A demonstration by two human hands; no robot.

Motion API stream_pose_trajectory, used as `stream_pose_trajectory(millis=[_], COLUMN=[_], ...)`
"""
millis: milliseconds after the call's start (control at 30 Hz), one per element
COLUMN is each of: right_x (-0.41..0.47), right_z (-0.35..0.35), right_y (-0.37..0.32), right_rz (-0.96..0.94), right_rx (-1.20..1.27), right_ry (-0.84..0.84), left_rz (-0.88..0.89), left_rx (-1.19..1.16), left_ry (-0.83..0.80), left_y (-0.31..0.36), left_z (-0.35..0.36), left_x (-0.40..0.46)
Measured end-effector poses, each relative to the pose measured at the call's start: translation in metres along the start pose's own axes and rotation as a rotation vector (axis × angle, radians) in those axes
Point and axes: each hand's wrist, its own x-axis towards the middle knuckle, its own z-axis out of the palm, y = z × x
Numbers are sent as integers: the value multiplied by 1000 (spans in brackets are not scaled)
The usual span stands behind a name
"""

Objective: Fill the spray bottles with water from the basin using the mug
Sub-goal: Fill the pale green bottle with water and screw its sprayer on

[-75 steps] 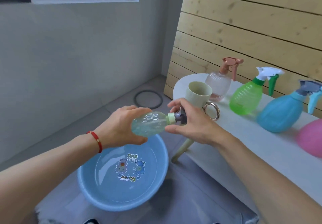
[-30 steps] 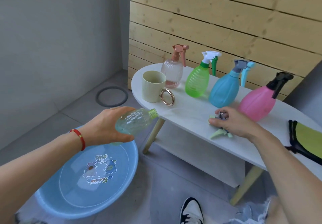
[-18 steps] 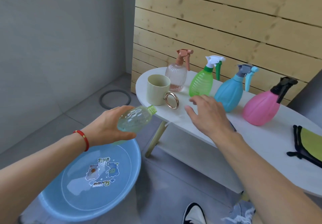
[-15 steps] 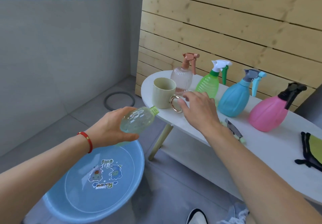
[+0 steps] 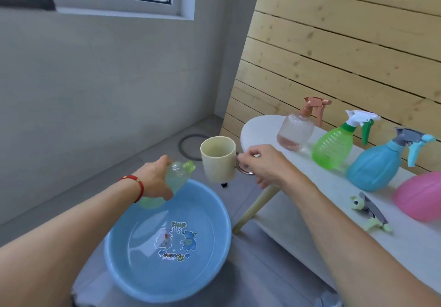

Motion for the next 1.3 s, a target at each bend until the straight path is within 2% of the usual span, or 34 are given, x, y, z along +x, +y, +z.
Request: stream_pose_trajectory(millis=[167, 367, 433, 533, 567, 733, 833, 1000, 1167, 1300], right_x=[22, 54, 60, 64, 64, 59, 49, 35, 39, 42], right_z=[81, 175, 194, 231, 244, 284, 302, 326, 320, 286], right_y=[0, 55, 67, 83, 91, 121, 125, 111, 100, 93], right_rz=[158, 463, 409, 191, 141, 66, 24, -85, 168, 262], right_rx=[35, 149, -19, -444, -519, -718, -756, -667, -176, 167], right_ry=[-301, -510, -474, -348, -312, -195, -247, -363, -397, -576], left_rz=[-169, -222, -216, -212, -216, -220, -206, -212, -269, -312], left_rx=[125, 103, 82, 138, 174, 238, 260, 299, 288, 207], left_ry=[-181, -242, -211, -190, -195, -285, -365, -450, -474, -459], left_y=[-33, -43, -45, -58, -64, -83, -84, -82, -86, -87], left_z=[1, 12, 10, 7, 8, 15, 18, 18, 13, 7], left_x=[3, 18, 22, 28, 30, 33, 34, 35, 26, 12])
